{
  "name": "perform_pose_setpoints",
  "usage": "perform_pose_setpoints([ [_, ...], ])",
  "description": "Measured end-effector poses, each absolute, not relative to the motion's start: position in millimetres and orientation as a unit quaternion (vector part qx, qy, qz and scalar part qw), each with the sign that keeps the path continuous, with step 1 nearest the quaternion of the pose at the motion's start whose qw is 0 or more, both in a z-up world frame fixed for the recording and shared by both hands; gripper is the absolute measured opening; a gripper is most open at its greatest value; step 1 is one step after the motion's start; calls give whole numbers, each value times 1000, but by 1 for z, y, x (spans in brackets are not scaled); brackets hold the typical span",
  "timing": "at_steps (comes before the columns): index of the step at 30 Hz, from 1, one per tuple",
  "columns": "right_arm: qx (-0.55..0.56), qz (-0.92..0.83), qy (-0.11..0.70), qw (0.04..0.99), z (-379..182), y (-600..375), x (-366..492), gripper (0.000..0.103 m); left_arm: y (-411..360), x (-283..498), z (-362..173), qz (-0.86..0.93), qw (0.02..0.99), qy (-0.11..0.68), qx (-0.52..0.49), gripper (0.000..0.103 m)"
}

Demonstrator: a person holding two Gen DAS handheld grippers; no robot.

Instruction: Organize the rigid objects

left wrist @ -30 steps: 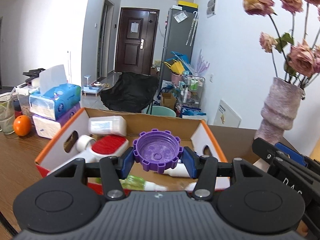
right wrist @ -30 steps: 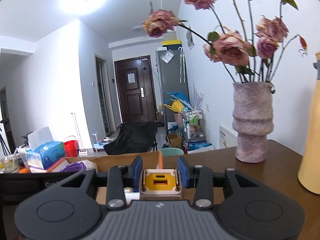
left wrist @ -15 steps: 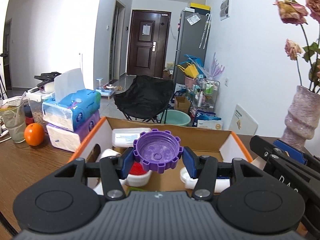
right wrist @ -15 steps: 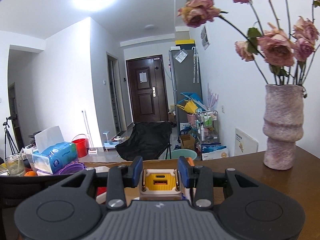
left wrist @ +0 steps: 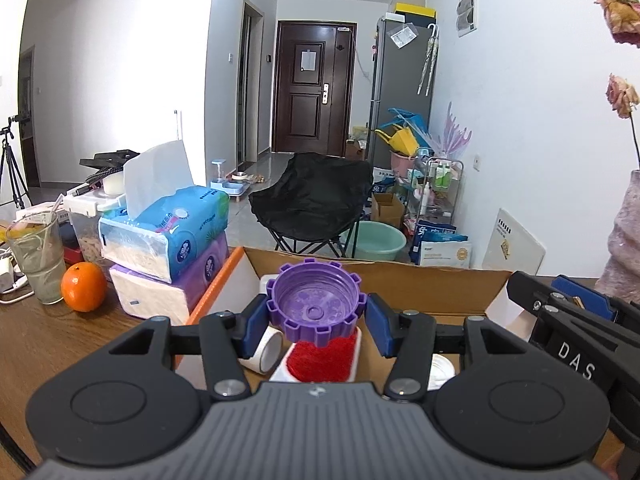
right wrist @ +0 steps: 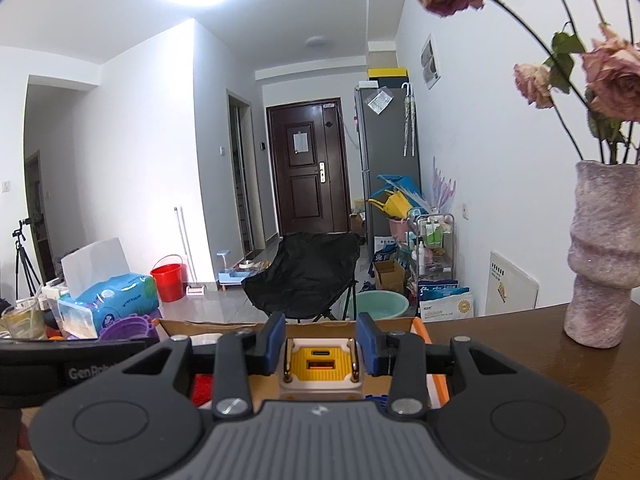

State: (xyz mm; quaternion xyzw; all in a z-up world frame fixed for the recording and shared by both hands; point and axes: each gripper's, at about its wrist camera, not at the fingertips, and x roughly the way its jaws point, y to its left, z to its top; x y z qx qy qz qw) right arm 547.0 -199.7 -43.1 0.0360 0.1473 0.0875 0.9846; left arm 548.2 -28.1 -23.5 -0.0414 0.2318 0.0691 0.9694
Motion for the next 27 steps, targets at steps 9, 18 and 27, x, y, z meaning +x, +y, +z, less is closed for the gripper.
perform_pose_setpoints([
  [9,33,99,168,980,-49,-201,559,38,-23,557,-31,85,965,244,-42,75],
  [18,23,46,152,987,-44,-217,553,103,-17,551,-26,97,967,230,-50,103],
  [27,27,43,169,984,-41,-226,556,103,-14,548,-23,100,967,229,-48,103],
])
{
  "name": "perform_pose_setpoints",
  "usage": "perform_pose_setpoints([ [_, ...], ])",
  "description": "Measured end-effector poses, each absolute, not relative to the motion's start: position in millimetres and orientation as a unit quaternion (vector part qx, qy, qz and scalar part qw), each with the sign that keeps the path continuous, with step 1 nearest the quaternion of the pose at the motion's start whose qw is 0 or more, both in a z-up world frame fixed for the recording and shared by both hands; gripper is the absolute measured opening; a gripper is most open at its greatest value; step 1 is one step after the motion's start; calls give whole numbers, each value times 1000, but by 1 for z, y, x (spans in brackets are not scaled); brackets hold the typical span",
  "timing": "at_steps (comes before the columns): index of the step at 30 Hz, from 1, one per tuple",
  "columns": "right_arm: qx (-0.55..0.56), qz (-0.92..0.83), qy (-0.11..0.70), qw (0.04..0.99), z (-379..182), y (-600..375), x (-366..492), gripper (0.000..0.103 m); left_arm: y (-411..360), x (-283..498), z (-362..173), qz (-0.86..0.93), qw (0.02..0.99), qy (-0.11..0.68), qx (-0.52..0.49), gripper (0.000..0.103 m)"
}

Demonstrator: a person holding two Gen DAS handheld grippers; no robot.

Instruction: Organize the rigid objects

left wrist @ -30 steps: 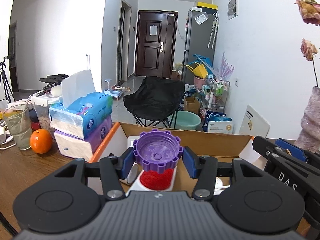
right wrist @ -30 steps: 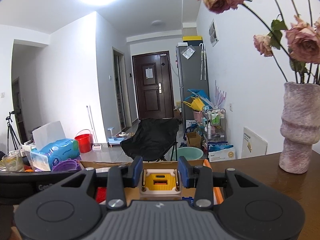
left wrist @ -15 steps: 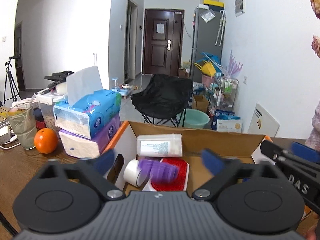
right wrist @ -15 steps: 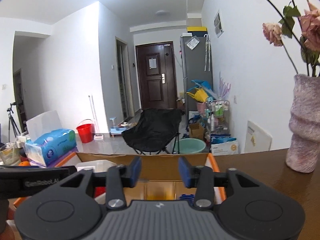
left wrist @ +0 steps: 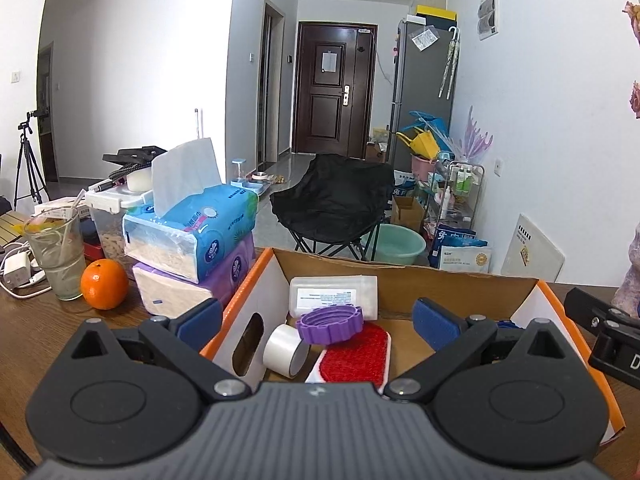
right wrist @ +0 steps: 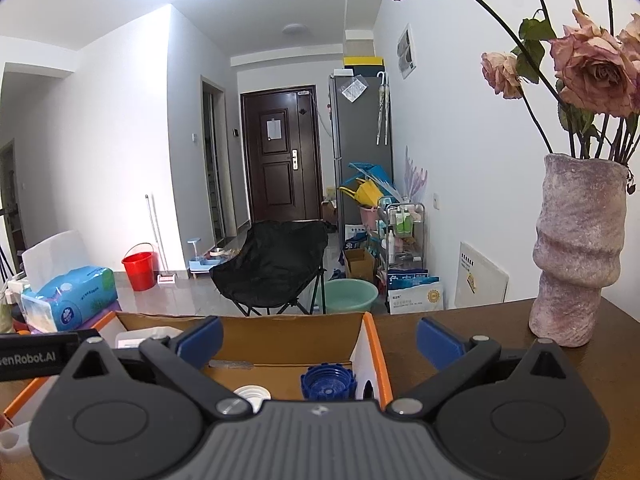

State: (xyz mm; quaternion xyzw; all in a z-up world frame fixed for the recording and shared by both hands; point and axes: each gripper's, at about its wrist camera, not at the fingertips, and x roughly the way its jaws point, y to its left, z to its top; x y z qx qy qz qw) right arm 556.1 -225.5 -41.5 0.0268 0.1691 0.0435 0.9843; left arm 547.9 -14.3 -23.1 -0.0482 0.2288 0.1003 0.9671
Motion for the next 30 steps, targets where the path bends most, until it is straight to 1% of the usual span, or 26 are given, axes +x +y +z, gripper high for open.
perform_pose_setpoints([
  [5,22,46,172,984,-36,-226,545,103,-14,538,-16,94,968,227,-47,103],
  [11,24,49,178,983,-27,-232,515,103,-14,508,-6,91,969,227,-45,103],
  [20,20,57,178,982,-7,-238,443,103,-16,433,16,75,970,228,-34,103],
  [30,19,58,167,984,19,-236,336,103,-21,331,33,57,969,238,-23,103],
])
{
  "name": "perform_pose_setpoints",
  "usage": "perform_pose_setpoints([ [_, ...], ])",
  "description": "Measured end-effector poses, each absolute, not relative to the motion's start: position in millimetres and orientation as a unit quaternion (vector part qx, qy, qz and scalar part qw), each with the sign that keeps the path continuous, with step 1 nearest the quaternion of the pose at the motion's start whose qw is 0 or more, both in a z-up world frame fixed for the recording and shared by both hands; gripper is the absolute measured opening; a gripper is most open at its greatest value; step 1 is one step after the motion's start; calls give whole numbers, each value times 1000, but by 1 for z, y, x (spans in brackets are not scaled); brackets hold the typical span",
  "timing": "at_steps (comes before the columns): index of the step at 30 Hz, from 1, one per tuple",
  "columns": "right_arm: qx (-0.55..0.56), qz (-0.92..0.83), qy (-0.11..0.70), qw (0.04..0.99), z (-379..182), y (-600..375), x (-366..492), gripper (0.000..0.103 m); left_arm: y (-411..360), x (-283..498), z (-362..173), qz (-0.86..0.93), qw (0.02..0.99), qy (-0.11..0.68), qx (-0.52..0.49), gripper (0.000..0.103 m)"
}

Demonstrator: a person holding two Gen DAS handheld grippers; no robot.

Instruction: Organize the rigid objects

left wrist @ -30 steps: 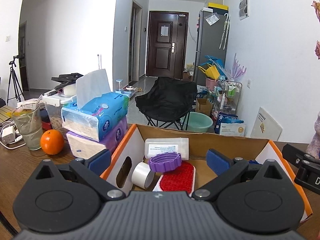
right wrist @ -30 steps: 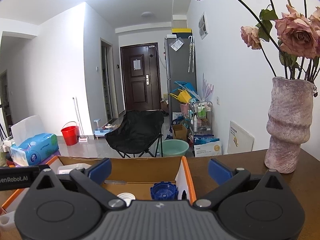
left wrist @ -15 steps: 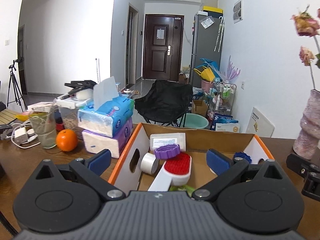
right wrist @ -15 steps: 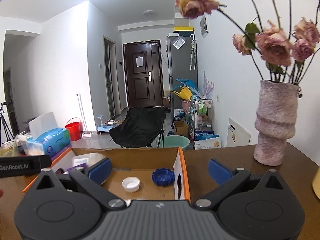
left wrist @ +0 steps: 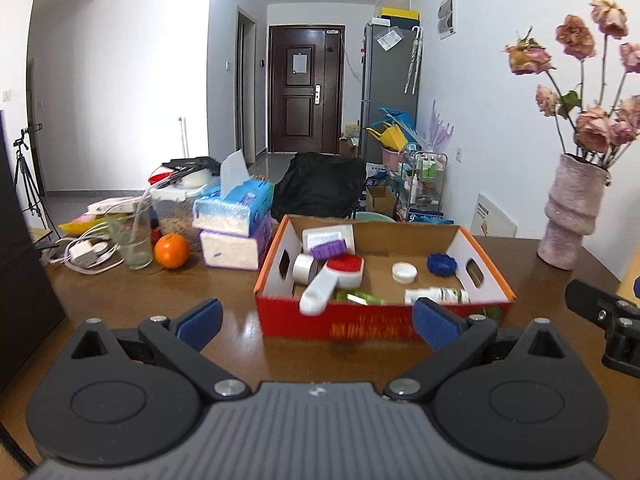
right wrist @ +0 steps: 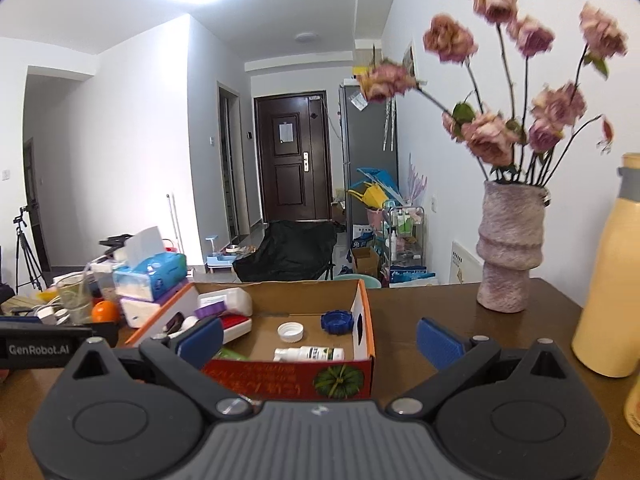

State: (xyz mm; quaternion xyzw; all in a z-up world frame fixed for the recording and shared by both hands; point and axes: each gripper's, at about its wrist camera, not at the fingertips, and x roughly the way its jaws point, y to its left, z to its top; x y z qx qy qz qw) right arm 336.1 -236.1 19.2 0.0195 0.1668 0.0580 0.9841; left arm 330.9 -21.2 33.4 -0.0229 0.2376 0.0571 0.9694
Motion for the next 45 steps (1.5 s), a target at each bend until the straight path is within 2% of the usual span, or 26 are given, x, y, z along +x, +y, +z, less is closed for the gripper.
perform_pose_setpoints([
  [9,3,60,164,985,34,-232,227,103,-22,222,47,52,973,222,-25,103],
  [20,-7,63,158,985,29,-232,114,103,-34,112,40,48,975,218,-13,103],
  [35,-6,56,121,991,33,-238,2,103,-39,13,36,48,980,195,-7,103],
  [45,-12,55,114,992,36,-235,-27,103,-46,-7,37,39,981,188,-1,103],
])
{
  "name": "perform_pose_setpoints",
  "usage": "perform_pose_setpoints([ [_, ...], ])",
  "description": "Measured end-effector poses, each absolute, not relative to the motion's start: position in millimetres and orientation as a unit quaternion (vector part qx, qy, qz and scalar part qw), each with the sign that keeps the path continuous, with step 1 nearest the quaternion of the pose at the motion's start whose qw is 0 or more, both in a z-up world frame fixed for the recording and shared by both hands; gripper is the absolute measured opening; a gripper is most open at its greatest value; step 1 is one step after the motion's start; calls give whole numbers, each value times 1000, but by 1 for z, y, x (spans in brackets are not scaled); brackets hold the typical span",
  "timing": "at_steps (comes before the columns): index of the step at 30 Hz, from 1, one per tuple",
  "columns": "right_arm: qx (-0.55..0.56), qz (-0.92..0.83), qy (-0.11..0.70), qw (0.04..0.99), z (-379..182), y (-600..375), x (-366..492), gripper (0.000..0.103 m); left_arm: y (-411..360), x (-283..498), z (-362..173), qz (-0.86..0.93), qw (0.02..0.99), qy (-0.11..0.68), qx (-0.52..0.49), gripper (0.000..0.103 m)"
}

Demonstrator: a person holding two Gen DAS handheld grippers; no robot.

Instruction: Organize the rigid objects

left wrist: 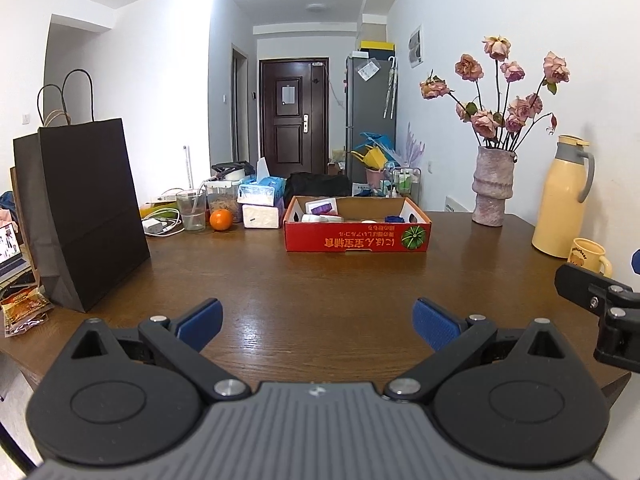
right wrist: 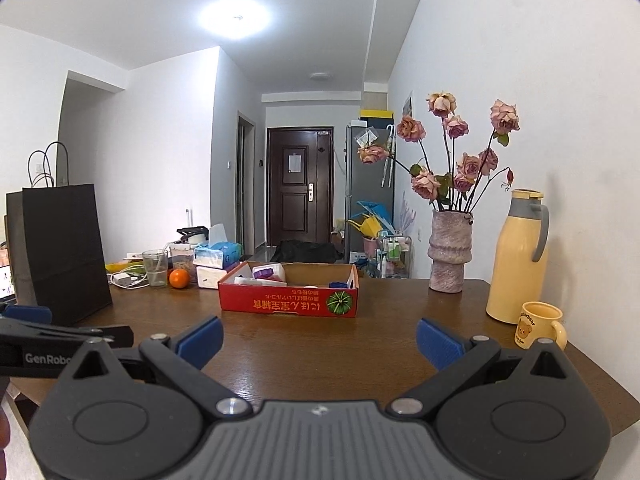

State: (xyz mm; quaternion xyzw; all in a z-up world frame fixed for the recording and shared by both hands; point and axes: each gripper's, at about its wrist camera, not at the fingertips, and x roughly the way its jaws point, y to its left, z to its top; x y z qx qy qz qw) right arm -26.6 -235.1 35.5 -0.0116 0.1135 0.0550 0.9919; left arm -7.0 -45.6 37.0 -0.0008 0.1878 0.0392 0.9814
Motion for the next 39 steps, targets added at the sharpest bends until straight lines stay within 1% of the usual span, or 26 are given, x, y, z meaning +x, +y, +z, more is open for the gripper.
perform_pose_setpoints([
  [39,-14,54,129,990,28,-235,-18,103,-42,-4,27,41,978,205,-6,103],
])
